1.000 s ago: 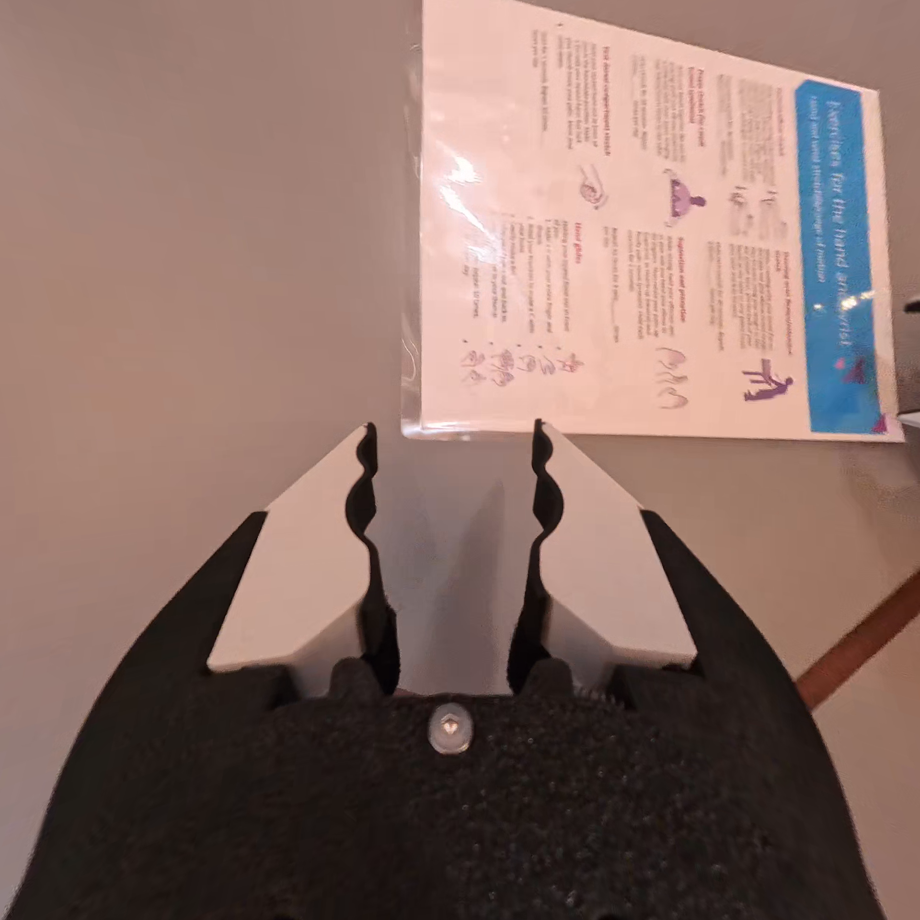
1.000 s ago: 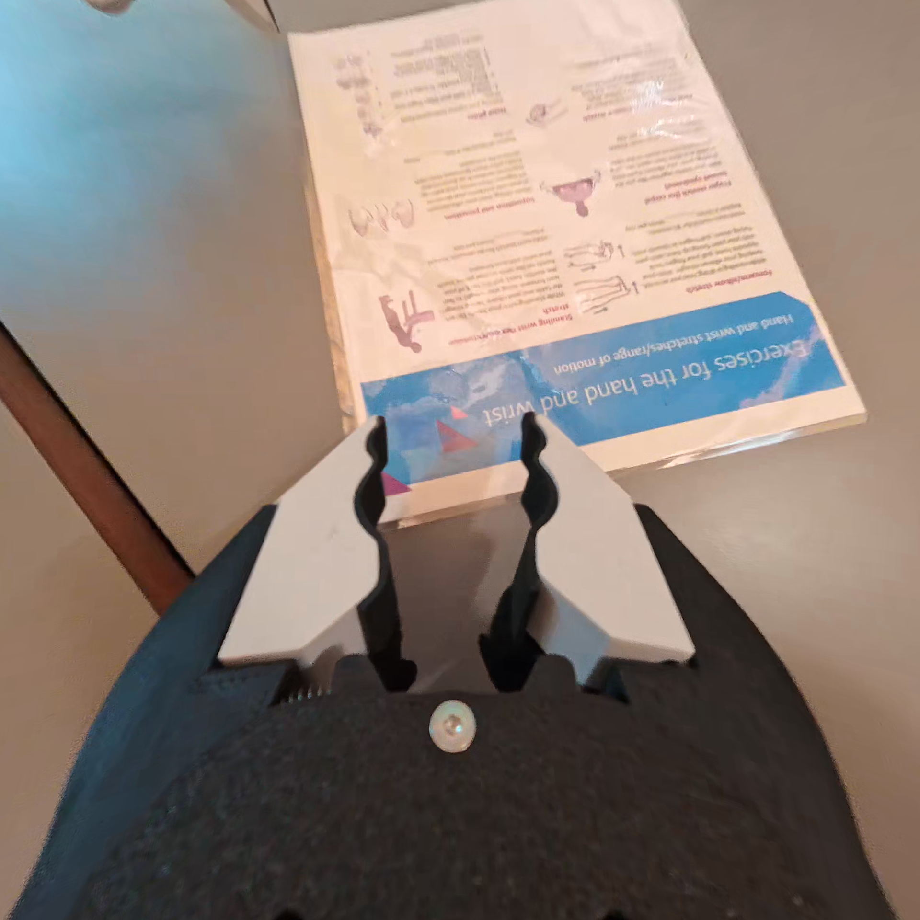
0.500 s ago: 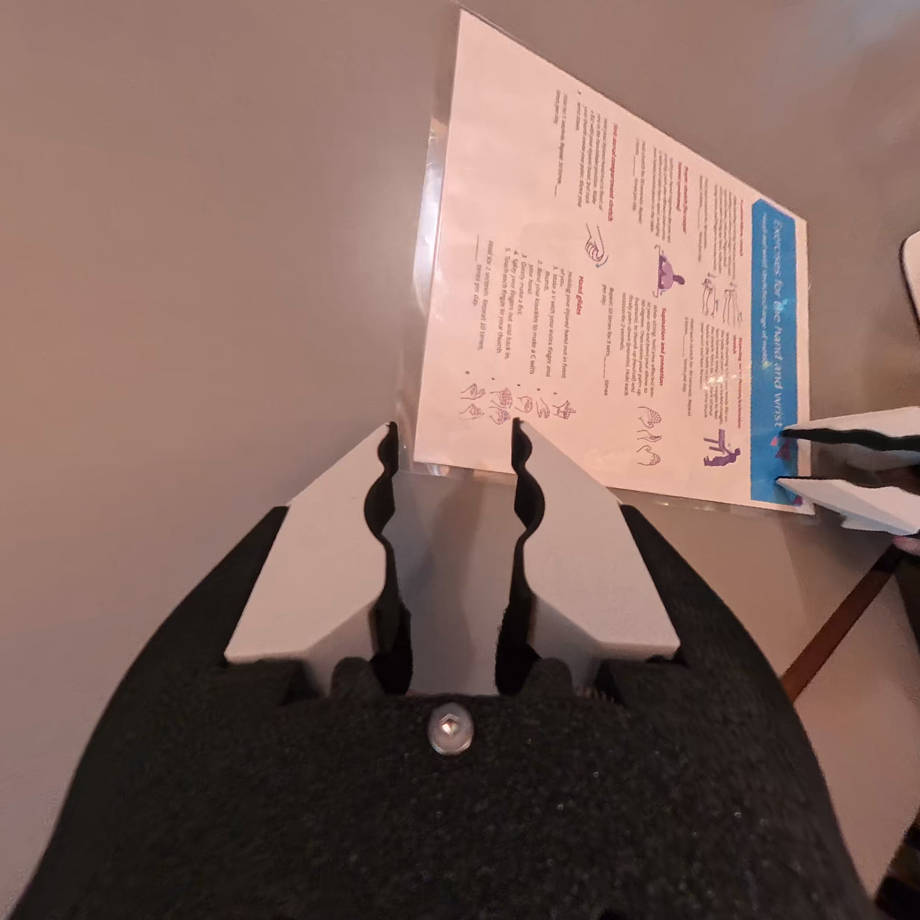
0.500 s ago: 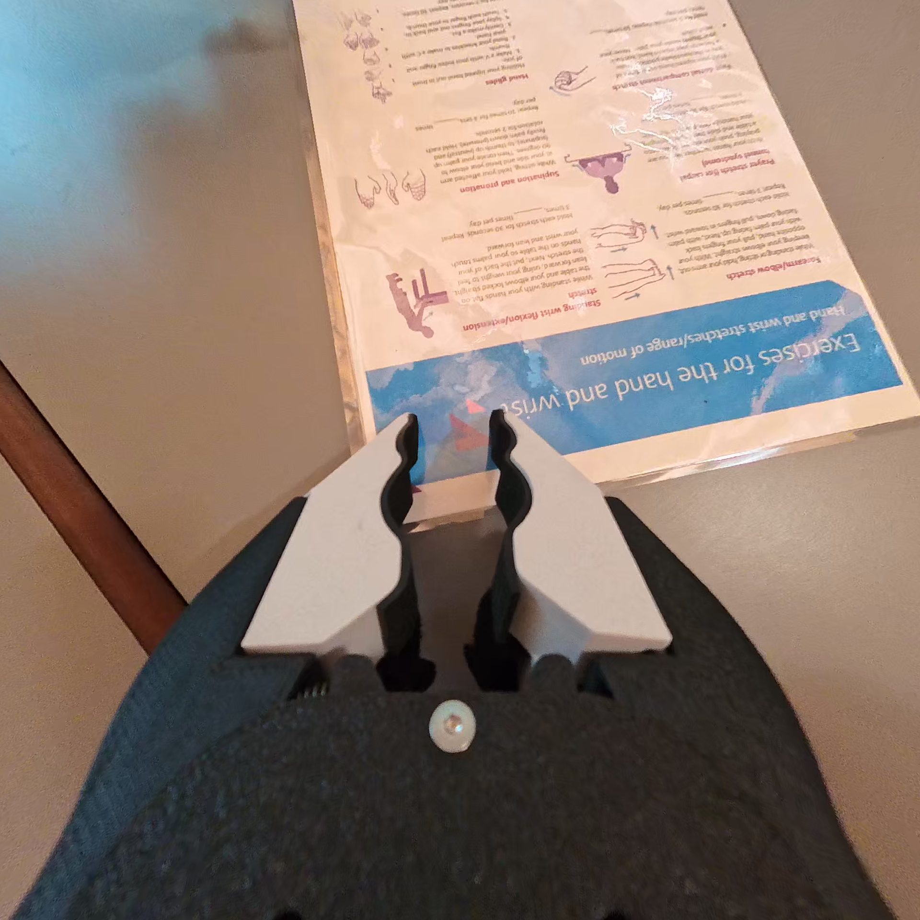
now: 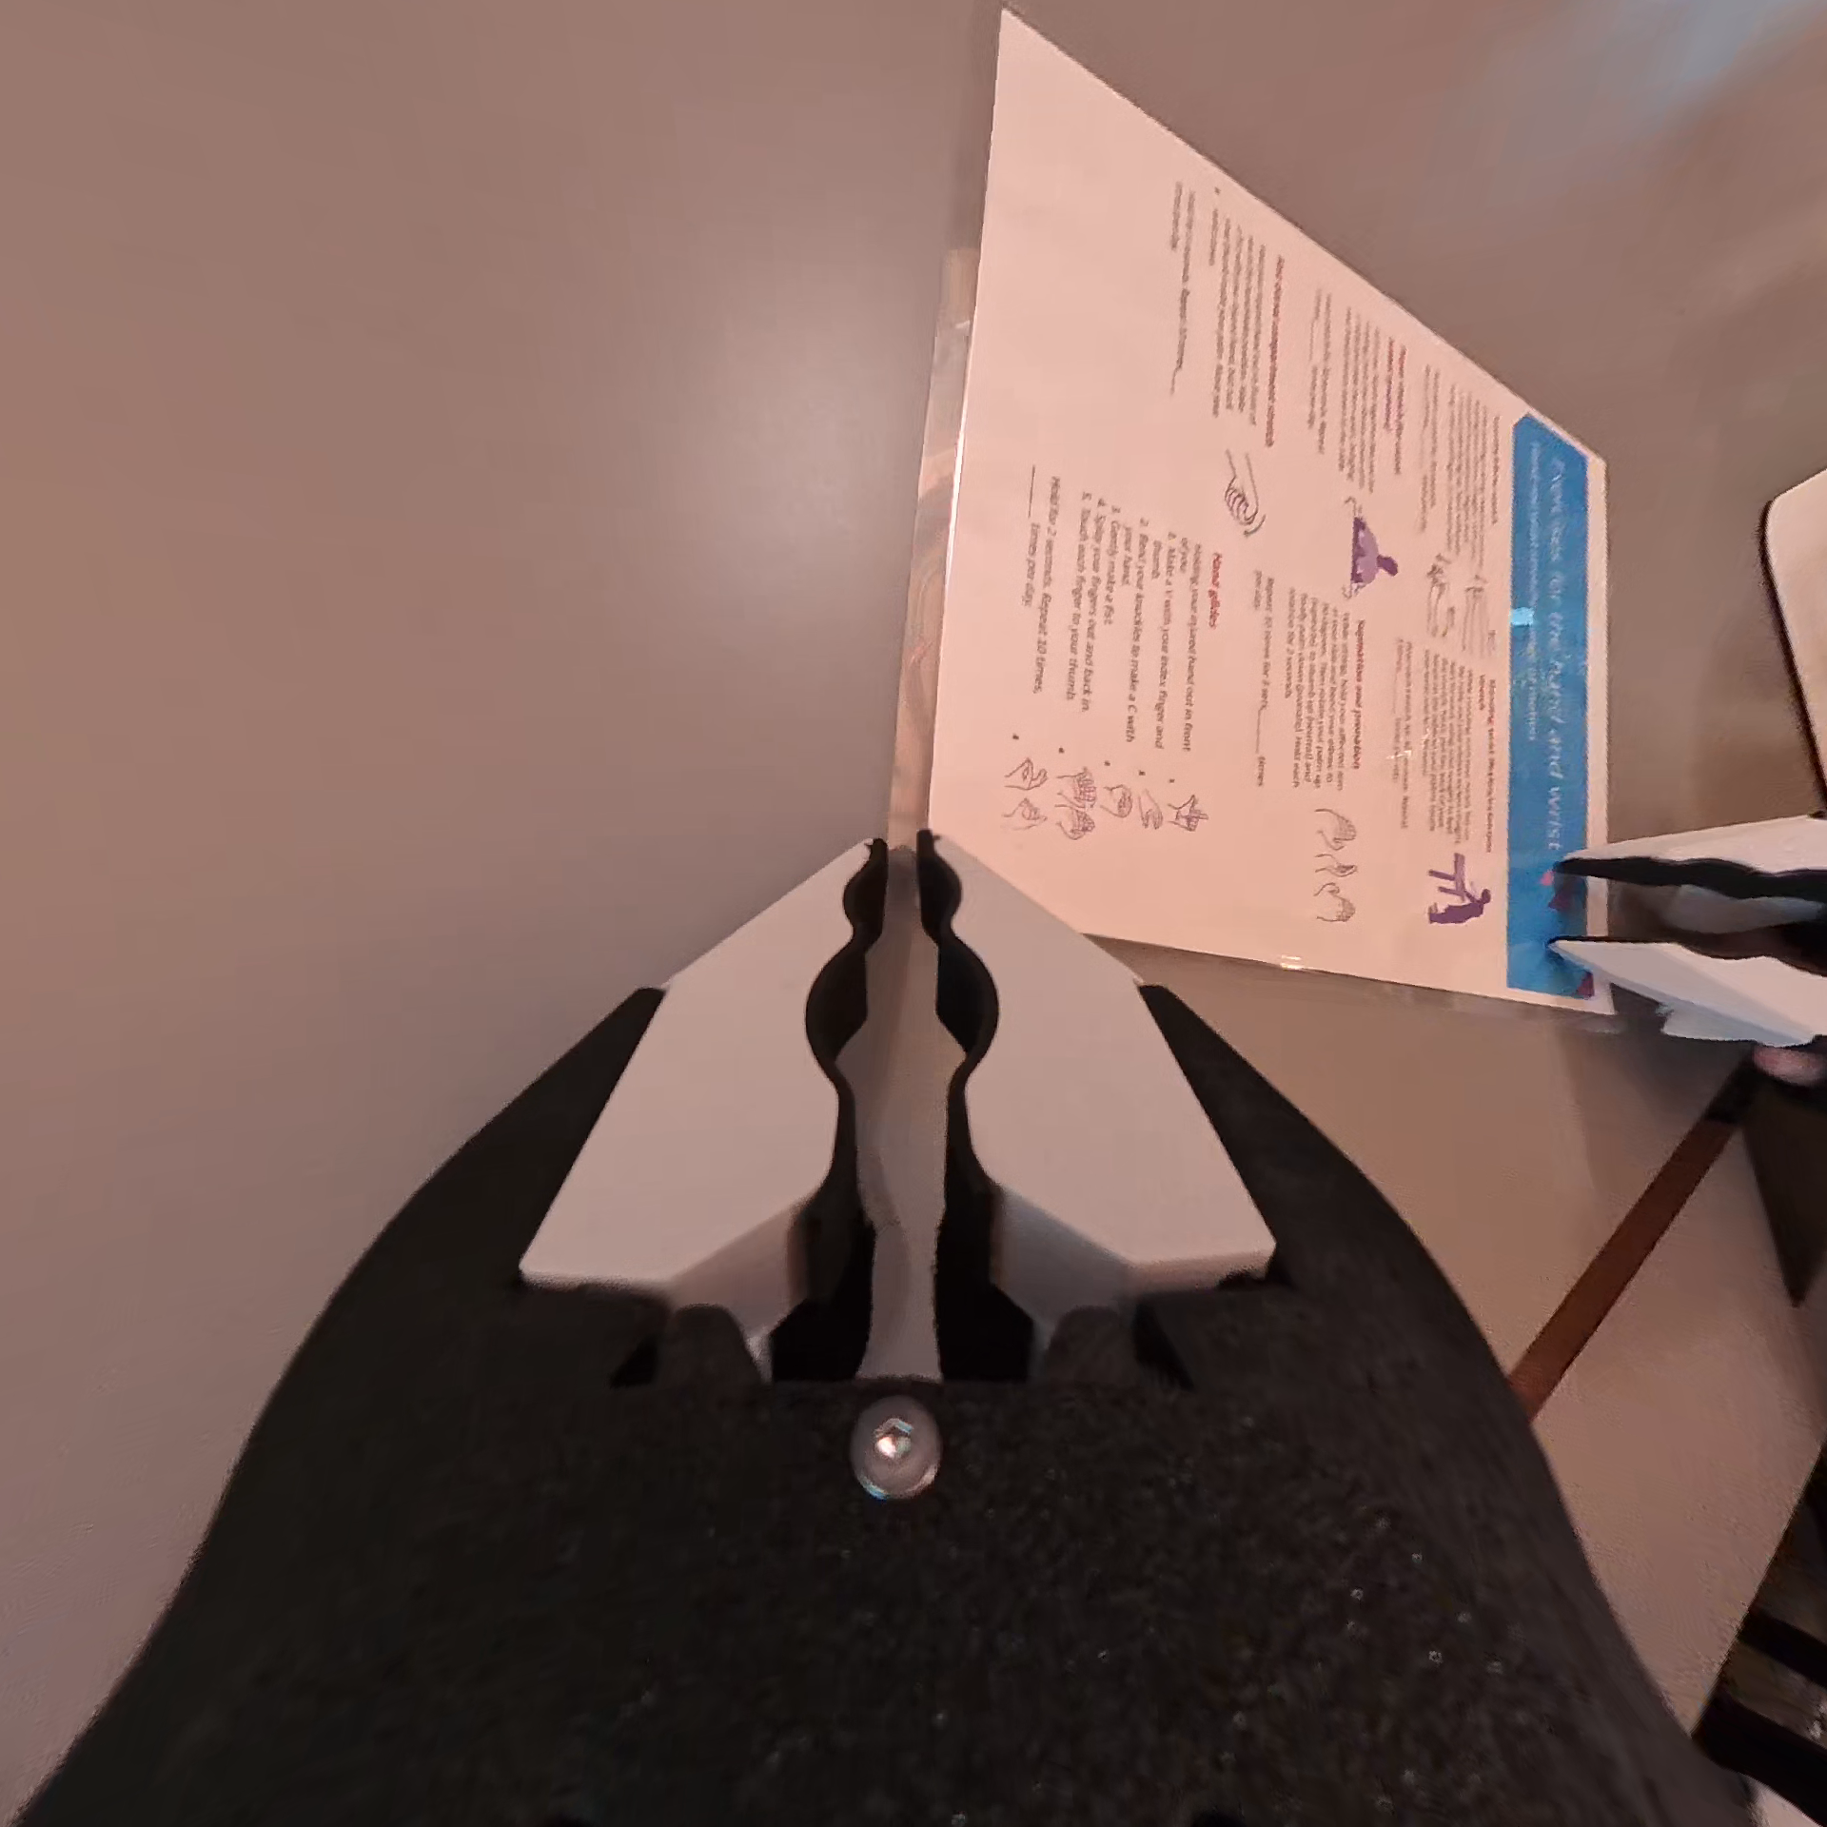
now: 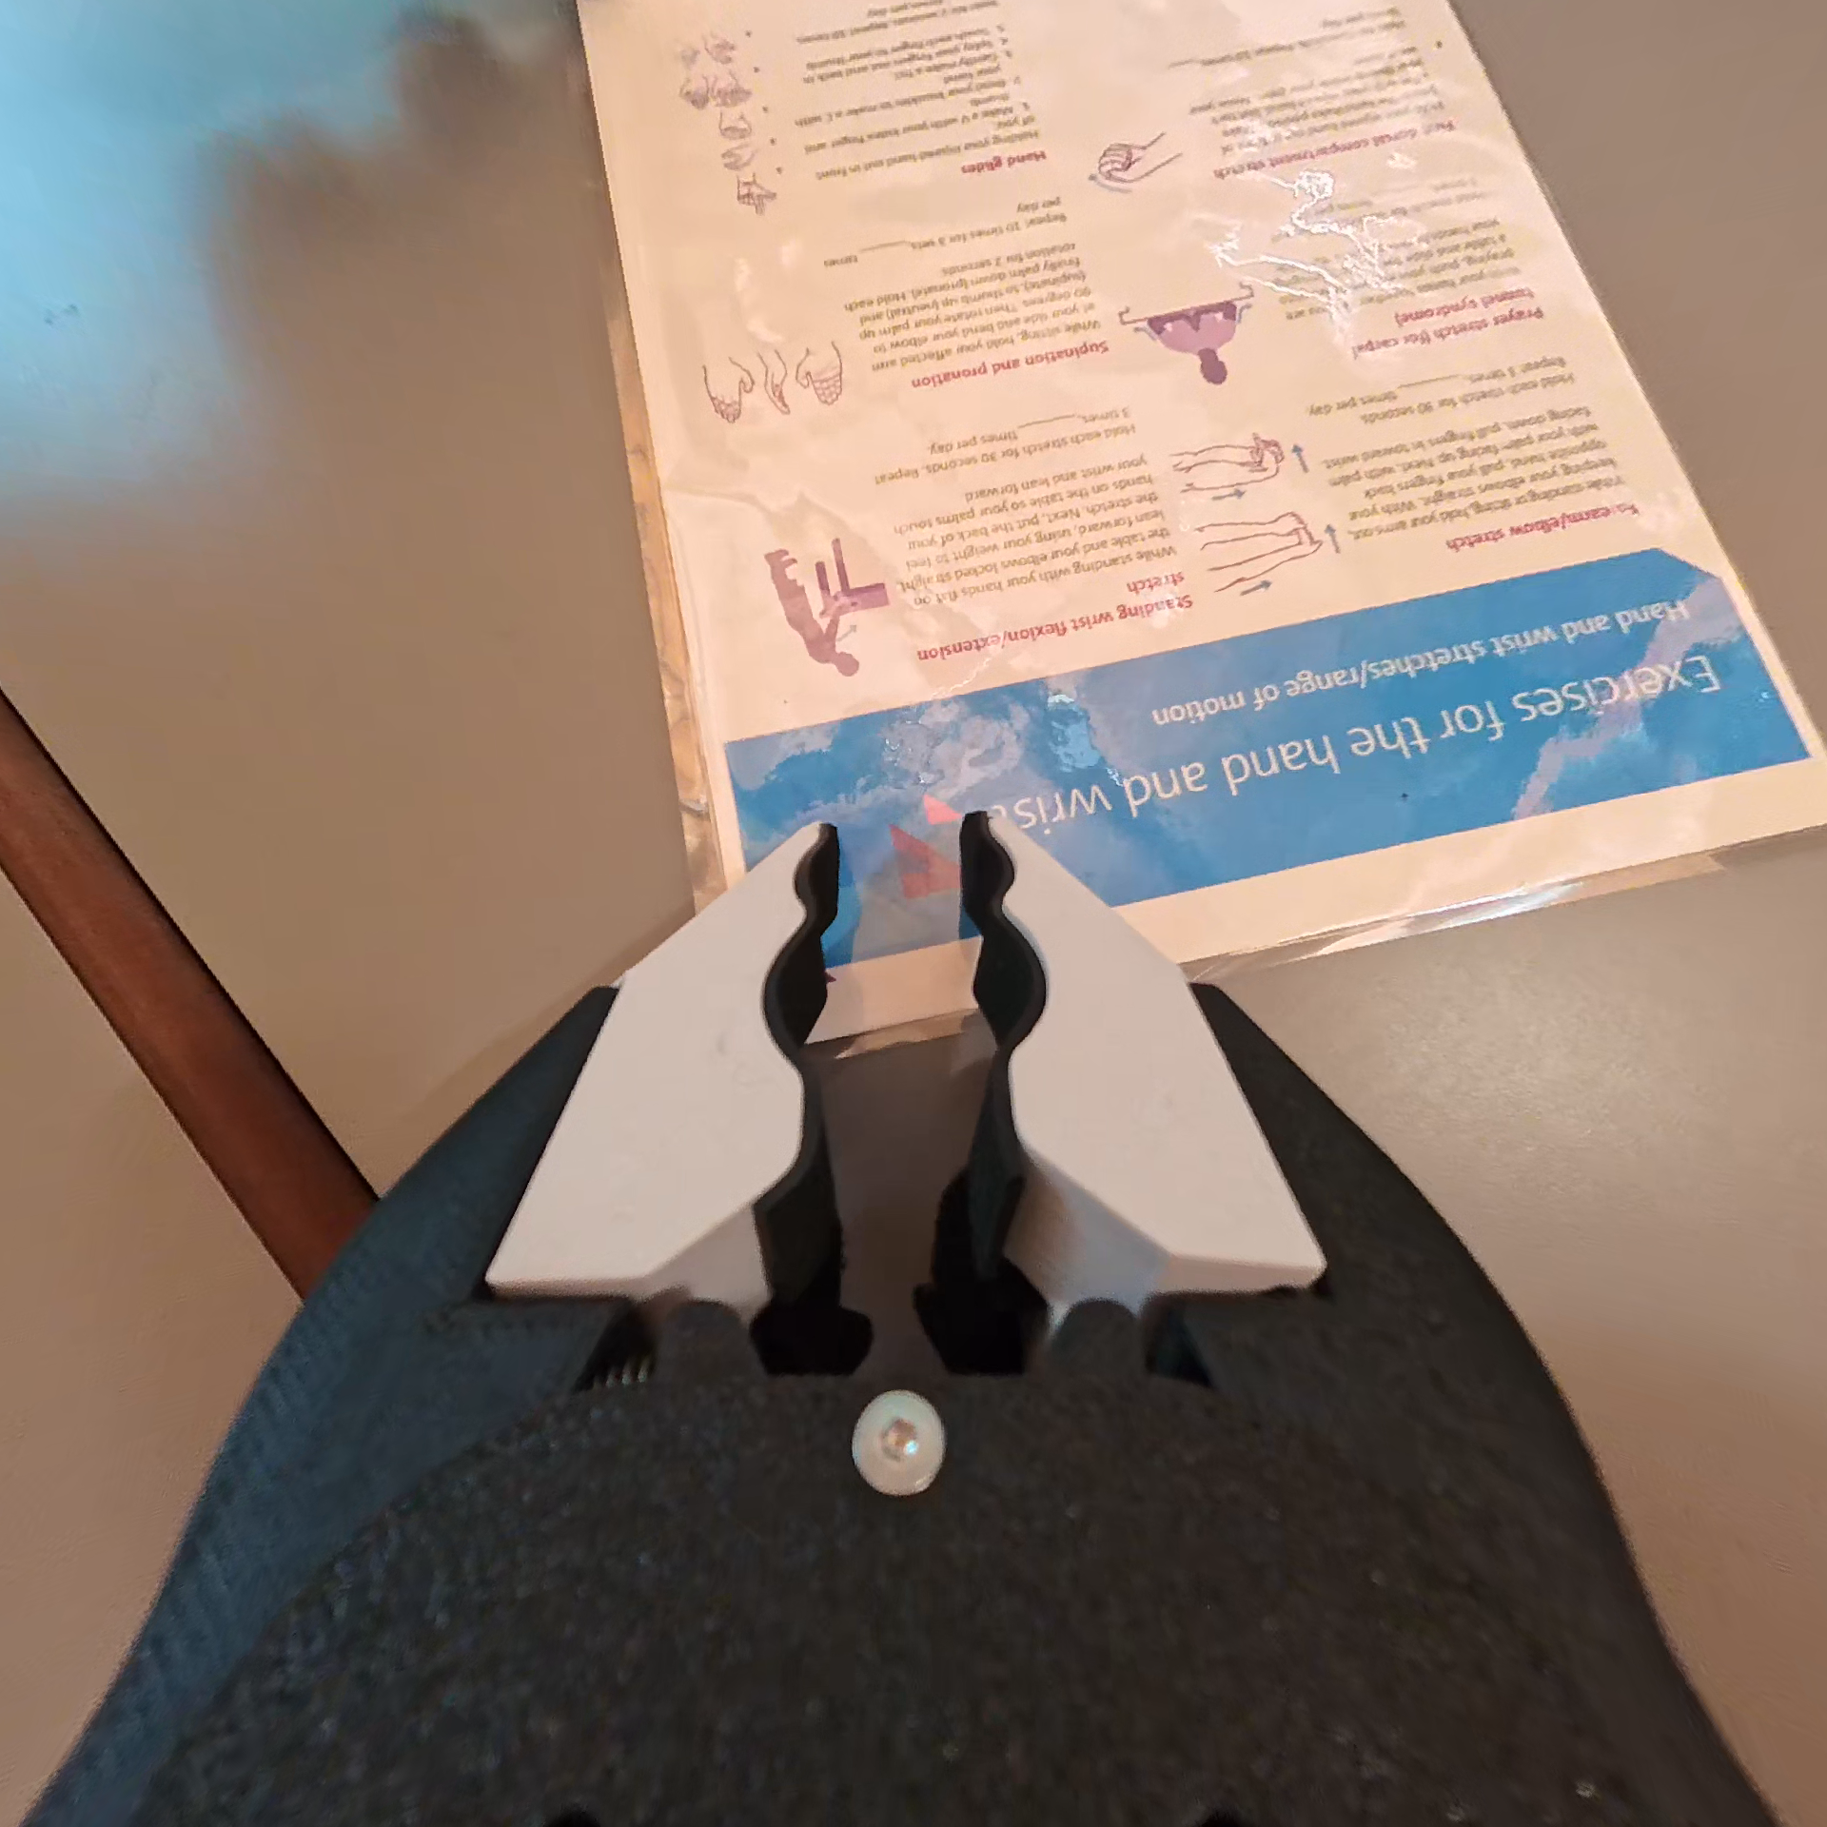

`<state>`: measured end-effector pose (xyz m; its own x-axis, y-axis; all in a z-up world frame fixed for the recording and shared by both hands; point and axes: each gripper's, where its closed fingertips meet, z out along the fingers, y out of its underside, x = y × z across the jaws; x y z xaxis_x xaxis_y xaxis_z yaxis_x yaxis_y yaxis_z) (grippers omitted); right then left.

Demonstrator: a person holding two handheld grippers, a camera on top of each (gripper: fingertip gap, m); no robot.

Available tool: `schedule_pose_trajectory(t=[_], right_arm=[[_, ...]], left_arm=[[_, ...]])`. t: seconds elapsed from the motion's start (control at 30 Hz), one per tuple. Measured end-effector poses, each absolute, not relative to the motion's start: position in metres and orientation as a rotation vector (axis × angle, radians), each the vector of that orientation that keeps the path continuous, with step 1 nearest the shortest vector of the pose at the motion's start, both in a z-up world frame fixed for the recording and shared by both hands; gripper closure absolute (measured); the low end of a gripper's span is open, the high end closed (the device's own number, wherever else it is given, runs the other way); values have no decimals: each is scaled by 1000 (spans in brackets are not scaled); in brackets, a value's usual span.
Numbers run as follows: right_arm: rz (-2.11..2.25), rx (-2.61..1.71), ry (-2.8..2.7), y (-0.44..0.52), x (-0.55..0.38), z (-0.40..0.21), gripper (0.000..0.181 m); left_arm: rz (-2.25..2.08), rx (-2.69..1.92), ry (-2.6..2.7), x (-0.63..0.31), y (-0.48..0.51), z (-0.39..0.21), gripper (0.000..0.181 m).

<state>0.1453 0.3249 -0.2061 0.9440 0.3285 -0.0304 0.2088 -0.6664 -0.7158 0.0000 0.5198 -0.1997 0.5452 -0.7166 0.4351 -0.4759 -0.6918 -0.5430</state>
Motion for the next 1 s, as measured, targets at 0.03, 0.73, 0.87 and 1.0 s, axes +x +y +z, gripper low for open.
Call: schedule_pose_trajectory(t=[0.03, 0.73, 0.87, 1.0], right_arm=[[201, -2321, -376, 325, 145, -206, 157], [116, -2116, -556, 377, 89, -142, 105], [-273, -2037, -659, 407, 56, -138, 114], [-579, -1991, -645, 420, 56, -136, 137]], left_arm=[[-912, -2428, 984, -1, 520, -200, 179], [-1266, -2125, 1023, 29, 482, -97, 181], [-1316, -2118, 1008, 32, 468, -87, 181], [-1363, -2108, 998, 32, 452, -79, 181]])
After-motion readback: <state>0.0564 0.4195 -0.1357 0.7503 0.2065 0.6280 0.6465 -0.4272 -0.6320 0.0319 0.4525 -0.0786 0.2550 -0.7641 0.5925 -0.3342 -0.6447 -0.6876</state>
